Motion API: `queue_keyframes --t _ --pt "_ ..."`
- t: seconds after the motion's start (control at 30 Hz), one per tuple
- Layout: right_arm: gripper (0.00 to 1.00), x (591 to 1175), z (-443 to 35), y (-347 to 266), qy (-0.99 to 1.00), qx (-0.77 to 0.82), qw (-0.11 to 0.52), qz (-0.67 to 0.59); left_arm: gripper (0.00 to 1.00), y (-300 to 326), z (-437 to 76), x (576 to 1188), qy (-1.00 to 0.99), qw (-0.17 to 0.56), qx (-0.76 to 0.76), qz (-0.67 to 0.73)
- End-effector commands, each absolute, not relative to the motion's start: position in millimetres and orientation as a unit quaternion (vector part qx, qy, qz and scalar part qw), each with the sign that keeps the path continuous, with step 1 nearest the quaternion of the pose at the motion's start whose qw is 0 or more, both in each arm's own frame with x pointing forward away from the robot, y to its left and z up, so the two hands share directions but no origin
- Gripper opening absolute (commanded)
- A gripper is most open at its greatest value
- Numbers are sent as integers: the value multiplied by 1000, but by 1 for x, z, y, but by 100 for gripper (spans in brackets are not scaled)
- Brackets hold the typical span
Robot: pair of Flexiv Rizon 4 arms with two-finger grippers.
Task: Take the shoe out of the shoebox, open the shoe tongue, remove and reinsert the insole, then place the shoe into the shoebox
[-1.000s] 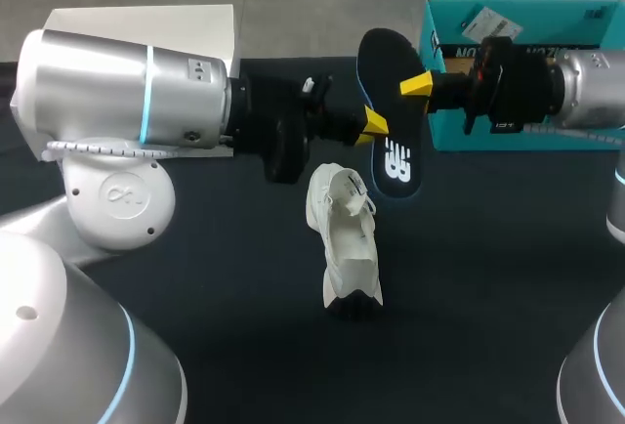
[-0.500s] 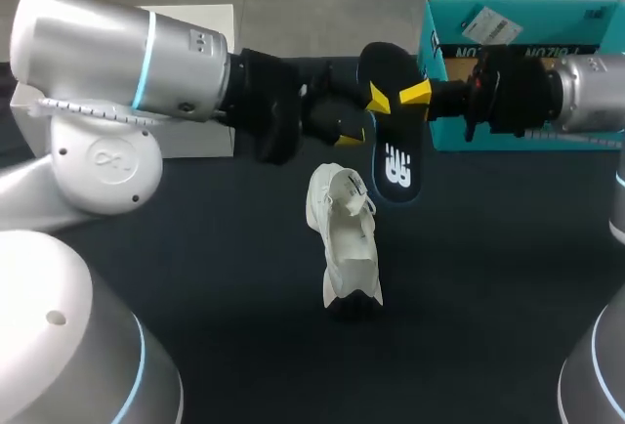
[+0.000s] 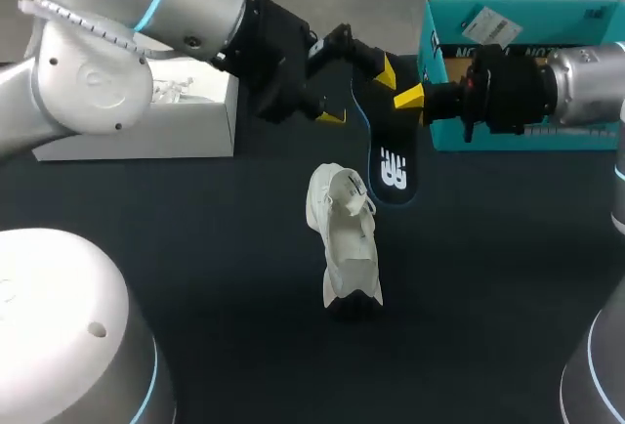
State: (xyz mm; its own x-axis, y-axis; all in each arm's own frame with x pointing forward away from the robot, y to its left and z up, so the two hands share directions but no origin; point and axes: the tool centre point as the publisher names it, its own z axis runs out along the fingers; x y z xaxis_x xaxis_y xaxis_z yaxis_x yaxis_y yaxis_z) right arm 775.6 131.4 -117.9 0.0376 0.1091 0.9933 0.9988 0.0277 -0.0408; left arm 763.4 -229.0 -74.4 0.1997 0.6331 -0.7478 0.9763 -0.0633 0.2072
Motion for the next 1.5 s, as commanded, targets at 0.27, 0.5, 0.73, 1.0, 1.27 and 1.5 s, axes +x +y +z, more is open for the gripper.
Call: queue_keyframes --t 0.27,0.5,0.73,1.0,1.27,1.5 --pt "0 777 -119 136 -529 -534 487 -445 100 -237 -57 771 624 194 750 -104" --pt "0 776 -121 137 -529 -532 488 -446 100 -236 -53 771 628 161 758 -71" --pt "0 776 -123 138 -535 -524 482 -455 100 -236 -53 771 628 161 758 -71" --pt "0 780 -127 140 -538 -525 483 -449 100 -238 -50 768 641 173 747 -26" --pt "0 779 -130 140 -535 -531 482 -447 100 -239 -48 774 697 133 705 -3" --pt "0 778 -131 140 -534 -535 480 -445 100 -240 -56 784 715 94 692 12"
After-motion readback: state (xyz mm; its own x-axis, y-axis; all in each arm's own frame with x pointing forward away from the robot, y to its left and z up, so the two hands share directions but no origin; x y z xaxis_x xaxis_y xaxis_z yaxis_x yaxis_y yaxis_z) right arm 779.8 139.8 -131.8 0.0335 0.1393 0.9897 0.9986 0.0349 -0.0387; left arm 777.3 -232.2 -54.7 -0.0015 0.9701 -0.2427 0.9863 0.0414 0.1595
